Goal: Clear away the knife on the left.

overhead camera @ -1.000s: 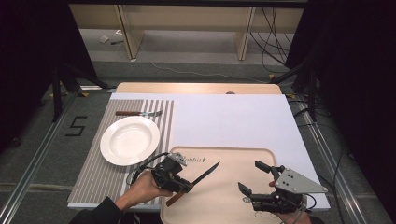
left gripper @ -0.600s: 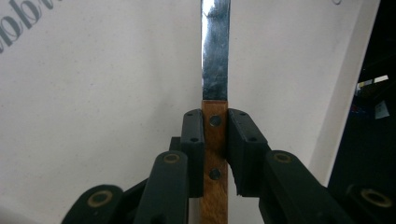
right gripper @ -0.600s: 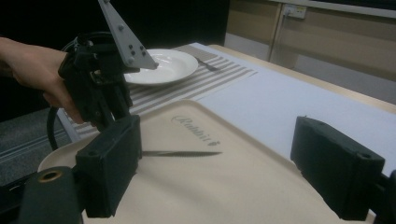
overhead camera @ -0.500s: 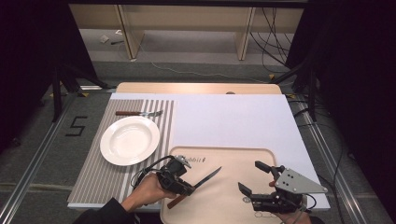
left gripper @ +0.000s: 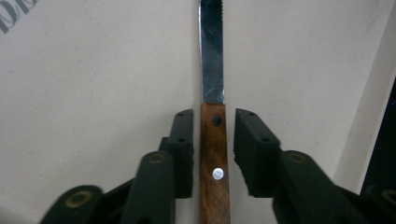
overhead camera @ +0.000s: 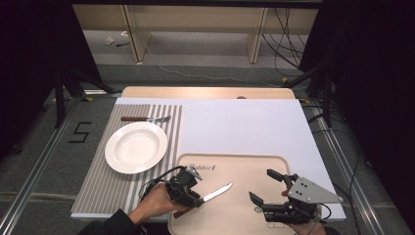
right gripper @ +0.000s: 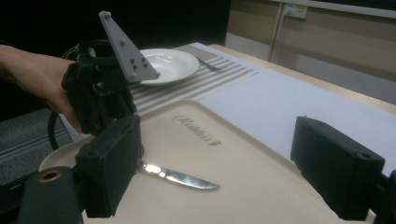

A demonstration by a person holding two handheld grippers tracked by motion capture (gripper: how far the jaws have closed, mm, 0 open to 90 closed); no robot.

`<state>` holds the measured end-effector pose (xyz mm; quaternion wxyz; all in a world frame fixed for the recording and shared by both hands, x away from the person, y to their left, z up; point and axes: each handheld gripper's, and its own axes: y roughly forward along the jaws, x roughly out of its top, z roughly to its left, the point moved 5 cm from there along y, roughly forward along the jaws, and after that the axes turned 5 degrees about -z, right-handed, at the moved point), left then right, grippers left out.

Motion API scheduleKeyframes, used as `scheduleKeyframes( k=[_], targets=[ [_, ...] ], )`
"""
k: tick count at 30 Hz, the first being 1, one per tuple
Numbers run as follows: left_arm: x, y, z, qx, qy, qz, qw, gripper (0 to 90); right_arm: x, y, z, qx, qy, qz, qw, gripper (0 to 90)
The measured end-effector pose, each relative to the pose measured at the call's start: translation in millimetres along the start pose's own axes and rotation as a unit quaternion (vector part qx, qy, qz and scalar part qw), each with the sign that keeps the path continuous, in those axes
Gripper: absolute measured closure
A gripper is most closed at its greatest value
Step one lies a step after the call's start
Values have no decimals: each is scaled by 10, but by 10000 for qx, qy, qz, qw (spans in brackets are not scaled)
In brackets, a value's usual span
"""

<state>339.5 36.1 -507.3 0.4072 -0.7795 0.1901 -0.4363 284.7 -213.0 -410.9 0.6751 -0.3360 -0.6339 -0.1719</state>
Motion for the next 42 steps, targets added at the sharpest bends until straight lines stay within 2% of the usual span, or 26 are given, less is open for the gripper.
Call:
scheduleKeyframes(
  k=[2, 4, 6, 8, 13, 15, 17, 20, 27, 30, 36, 42],
  targets=[
    [20, -37, -33, -14, 152, -170, 9997, 589, 2, -3, 4, 3, 5, -6, 10000, 175],
    [46, -83, -40, 93, 293, -365, 9989, 496, 4, -5, 2, 3, -6, -19, 10000, 175],
    [63, -100, -29, 181, 298, -497, 9982, 419, 4, -5, 6, 14, 1, -16, 10000, 175],
    [79, -108, -25, 150, 286, -665, 9973, 365, 7, -9, 10, 21, -7, -11, 10000, 175],
    [128, -142, -73, 28, 384, -1096, 9932, 302, 10, -11, 12, 20, -13, -12, 10000, 175],
    [140, -143, -92, 2, 417, -1158, 9924, 289, 10, -12, 14, 20, -21, -9, 10000, 175],
    [145, -141, -113, 6, 532, -1209, 9912, 292, 11, -12, 14, 19, -13, -11, 10000, 175],
    [143, -125, -134, 8, 559, -1189, 9913, 301, 10, -9, 16, 15, -20, -16, 10000, 175],
    [137, -75, -189, -74, 747, -1169, 9903, 418, 7, -8, 18, 20, -19, 2, 10000, 175],
    [122, -19, -197, 90, 923, -1009, 9906, 484, 6, -5, 19, 20, -39, 10, 10000, 175],
    [139, 66, -233, 149, 1132, -846, 9899, 662, 3, 2, 19, 24, -72, 24, 10000, 175],
    [155, 139, -227, 179, 1142, -667, 9911, 803, -3, 3, 29, 33, -103, 70, 9999, 175]
  ],
)
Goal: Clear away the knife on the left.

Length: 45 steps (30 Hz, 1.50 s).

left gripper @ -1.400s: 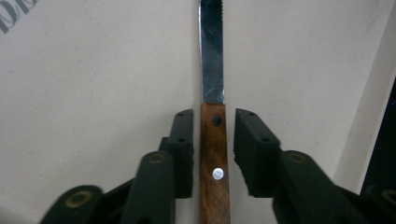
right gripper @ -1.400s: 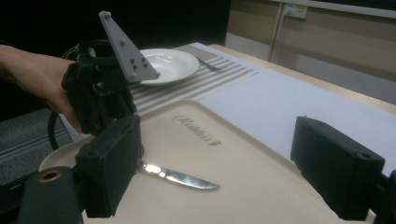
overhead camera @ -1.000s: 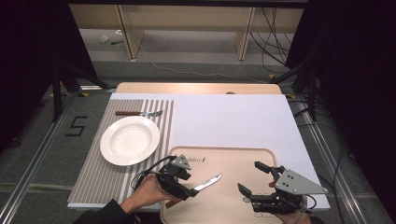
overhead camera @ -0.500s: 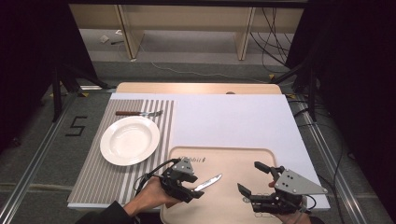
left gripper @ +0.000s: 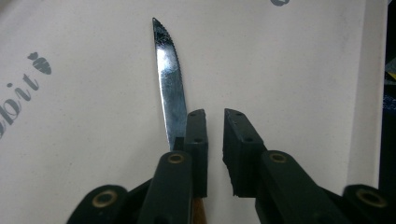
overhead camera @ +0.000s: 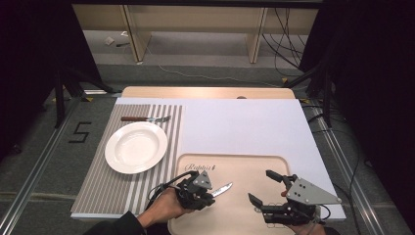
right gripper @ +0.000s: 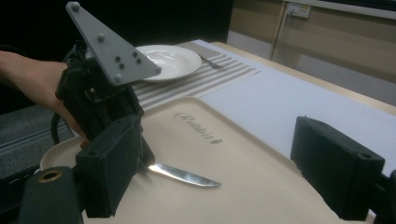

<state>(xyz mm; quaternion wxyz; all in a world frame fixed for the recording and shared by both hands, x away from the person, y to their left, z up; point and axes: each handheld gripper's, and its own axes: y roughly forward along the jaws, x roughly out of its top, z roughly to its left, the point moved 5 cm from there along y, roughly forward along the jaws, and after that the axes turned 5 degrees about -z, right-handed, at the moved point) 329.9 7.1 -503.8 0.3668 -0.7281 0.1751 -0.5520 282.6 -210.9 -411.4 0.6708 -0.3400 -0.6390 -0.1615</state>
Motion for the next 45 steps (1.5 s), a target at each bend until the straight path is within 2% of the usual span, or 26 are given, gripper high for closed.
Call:
scheduleKeyframes(
  k=[7, 11, 16, 30, 36, 45],
  targets=[
    [-8, 66, 47, 81, -78, 187, 9998, 895, -9, 13, 15, 37, -59, 59, 10000, 175],
    [0, 69, 53, 145, -82, 257, 9995, 898, -18, 17, 24, 65, -102, 121, 9999, 175],
    [-5, 81, 52, 119, -54, 308, 9994, 898, -27, 28, 42, 116, -171, 183, 9996, 175],
    [-56, 29, 104, 215, -72, 520, 9984, 898, -18, 20, 37, 115, -101, 126, 9998, 175],
    [-84, 0, 101, 167, -159, 596, 9980, 898, -15, 17, 35, 107, -102, 115, 9998, 175],
    [-105, -49, 120, 122, -133, 704, 9974, 898, -12, 13, 30, 96, -102, 100, 9999, 175]
  ],
)
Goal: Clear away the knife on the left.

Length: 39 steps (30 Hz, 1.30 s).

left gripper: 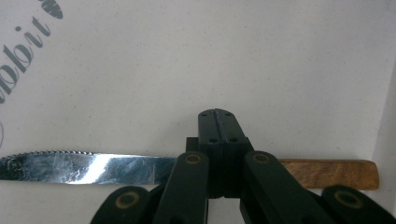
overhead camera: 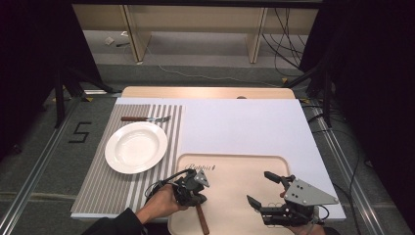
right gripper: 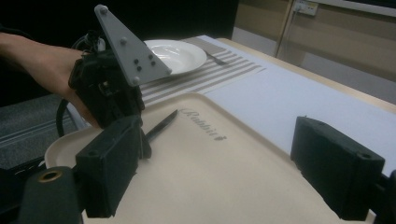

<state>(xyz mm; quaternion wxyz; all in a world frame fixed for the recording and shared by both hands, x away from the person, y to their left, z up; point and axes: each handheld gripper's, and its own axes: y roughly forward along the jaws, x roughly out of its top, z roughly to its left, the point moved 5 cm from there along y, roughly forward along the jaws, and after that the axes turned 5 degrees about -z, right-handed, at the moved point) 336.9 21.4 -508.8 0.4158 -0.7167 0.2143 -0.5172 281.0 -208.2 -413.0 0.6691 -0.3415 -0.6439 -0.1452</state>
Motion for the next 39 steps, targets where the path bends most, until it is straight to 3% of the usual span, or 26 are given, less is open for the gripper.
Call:
scheduleKeyframes(
  k=[3, 5, 8, 24, 39],
  targets=[
    [-3, 0, -77, -208, 4, 29, 9998, 898, 1, -1, 1, 1, 4, -5, 10000, 175],
    [-15, 20, -113, -221, 109, 124, 9996, 897, 0, 0, 0, -3, -4, 0, 10000, 175],
    [-23, 5, -103, -321, 91, 243, 9991, 898, 0, -2, 0, -5, 4, -7, 10000, 175],
    [-262, -220, 128, -199, -72, 762, 9969, 898, -6, -1, -19, -23, 38, -6, 10000, 175],
    [-309, -264, 222, -57, -127, 725, 9973, 897, -6, -2, -18, -11, 44, -13, 10000, 175]
  ],
)
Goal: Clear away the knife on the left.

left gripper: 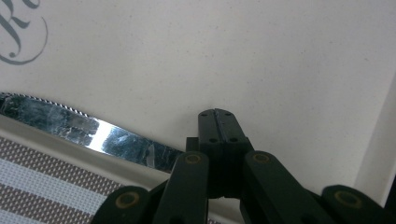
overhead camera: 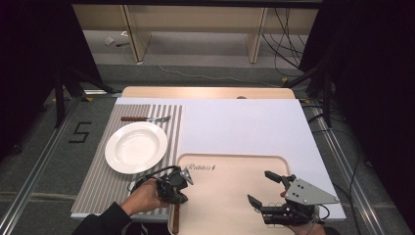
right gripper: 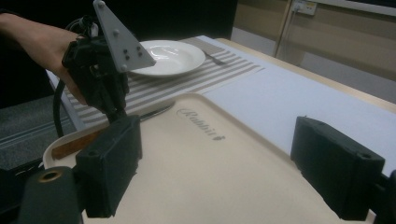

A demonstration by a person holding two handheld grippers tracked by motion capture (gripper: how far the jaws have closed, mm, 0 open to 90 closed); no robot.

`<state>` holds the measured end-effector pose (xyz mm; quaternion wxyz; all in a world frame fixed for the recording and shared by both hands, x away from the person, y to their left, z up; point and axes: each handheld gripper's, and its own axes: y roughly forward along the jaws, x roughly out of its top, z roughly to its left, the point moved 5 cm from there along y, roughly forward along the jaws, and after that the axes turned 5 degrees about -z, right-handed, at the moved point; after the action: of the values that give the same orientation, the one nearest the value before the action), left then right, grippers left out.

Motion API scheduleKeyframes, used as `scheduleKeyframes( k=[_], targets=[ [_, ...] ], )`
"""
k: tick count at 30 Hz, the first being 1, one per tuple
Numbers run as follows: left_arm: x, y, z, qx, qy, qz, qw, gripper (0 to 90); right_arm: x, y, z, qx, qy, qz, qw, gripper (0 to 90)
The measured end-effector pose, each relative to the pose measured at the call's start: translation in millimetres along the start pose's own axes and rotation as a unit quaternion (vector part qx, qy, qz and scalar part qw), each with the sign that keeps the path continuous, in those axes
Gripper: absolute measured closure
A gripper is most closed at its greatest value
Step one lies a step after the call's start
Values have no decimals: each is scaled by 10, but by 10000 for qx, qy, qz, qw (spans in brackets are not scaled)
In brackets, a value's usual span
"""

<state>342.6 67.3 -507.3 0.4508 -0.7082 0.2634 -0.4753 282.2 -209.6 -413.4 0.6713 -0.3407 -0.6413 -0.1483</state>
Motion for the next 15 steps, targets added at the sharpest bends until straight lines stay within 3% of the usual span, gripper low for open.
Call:
scheduleKeyframes(
  k=[4, 9, 13, 15],
  targets=[
    [29, -3, -6, -78, -25, -94, 9999, 890, -6, 1, -14, -7, 15, -9, 10000, 175],
    [69, -9, -22, -181, -8, -211, 9996, 818, -18, -15, -40, -38, 56, -9, 10000, 175],
    [92, -26, -40, -251, -69, -376, 9990, 668, -18, -15, -34, -21, 61, -5, 10000, 175],
    [125, -45, -50, -241, -143, -594, 9978, 546, -17, -16, -33, -26, 37, -9, 10000, 175]
  ],
)
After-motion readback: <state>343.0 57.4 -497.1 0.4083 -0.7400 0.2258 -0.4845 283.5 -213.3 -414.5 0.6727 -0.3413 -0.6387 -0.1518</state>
